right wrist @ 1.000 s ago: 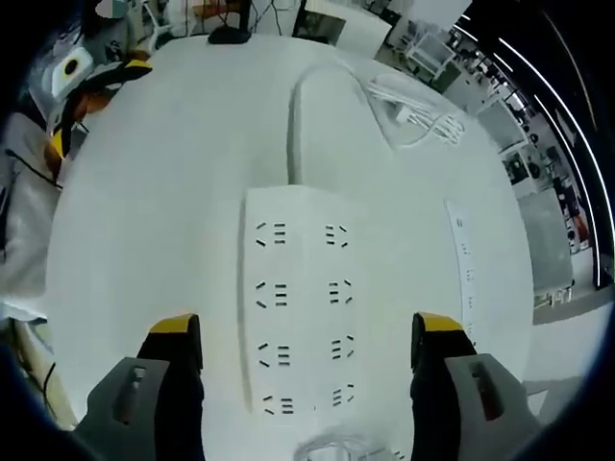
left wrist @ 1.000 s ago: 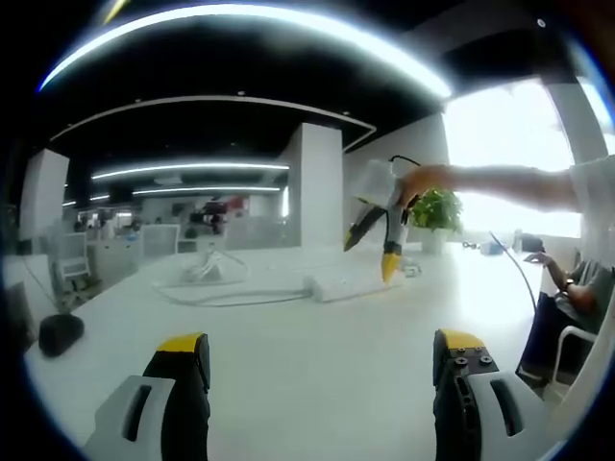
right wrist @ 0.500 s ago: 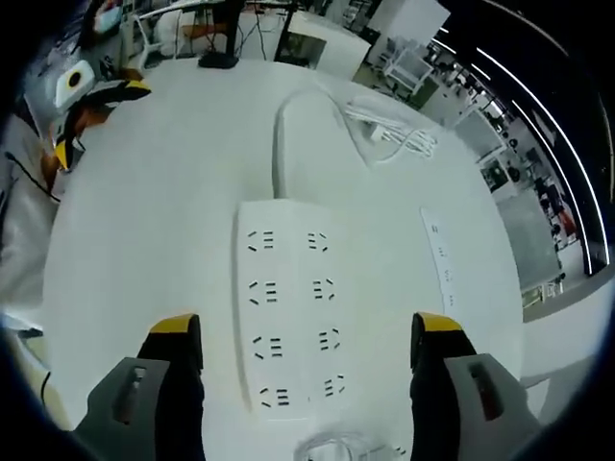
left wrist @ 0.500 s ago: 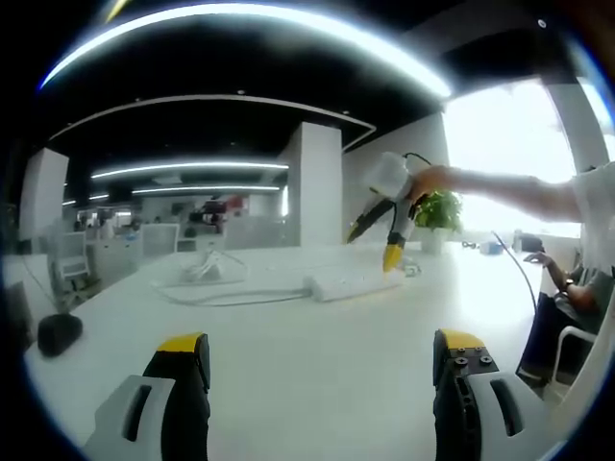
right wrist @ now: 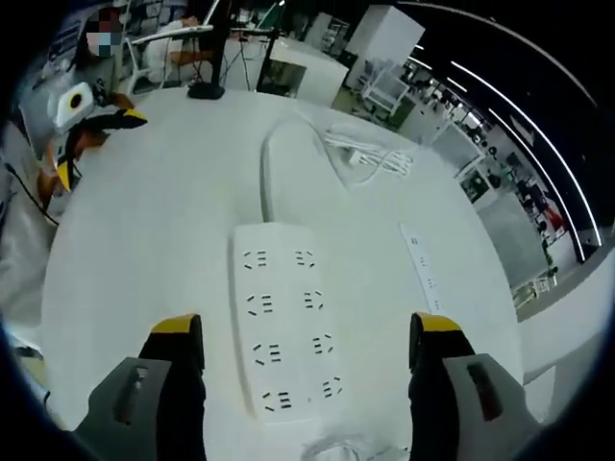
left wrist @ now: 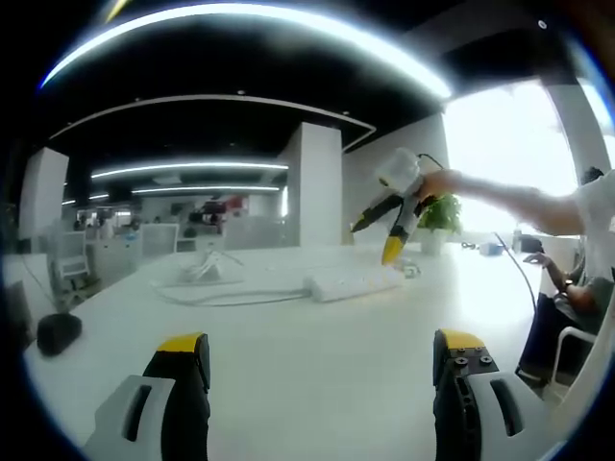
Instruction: Straighten the power strip on the desk, plug the charger into it
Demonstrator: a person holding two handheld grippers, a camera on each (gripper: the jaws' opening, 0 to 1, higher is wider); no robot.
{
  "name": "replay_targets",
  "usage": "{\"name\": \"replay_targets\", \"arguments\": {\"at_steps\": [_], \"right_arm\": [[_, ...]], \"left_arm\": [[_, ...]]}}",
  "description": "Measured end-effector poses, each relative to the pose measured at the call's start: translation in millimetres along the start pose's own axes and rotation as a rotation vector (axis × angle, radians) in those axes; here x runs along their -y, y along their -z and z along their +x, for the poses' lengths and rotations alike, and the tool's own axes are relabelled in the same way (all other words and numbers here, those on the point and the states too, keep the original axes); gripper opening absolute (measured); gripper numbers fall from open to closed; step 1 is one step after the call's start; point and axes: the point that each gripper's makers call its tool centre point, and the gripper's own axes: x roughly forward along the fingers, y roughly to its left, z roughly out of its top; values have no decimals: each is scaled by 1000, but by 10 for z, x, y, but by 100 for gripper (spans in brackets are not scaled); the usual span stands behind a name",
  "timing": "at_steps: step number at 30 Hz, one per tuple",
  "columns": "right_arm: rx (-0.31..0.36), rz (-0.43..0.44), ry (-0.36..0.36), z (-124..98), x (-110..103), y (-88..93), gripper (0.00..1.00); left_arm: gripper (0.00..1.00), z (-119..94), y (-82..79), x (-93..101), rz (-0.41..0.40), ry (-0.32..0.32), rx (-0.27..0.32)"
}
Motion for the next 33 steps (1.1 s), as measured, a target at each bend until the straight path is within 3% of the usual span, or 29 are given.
{"name": "replay_targets", "arguments": {"at_steps": [9,18,33], "right_arm": [[90,53,31,-174,3,-18,86],[199,130,109,-360,179,-11,85],[362,187,212,-758,254,-112,83]], "left_arm": [[99,-28,16,-10,-6,1,-1],[99,-16,16,-7,-13,0,3],[99,-15,24,-48,-18,-4,1]]}}
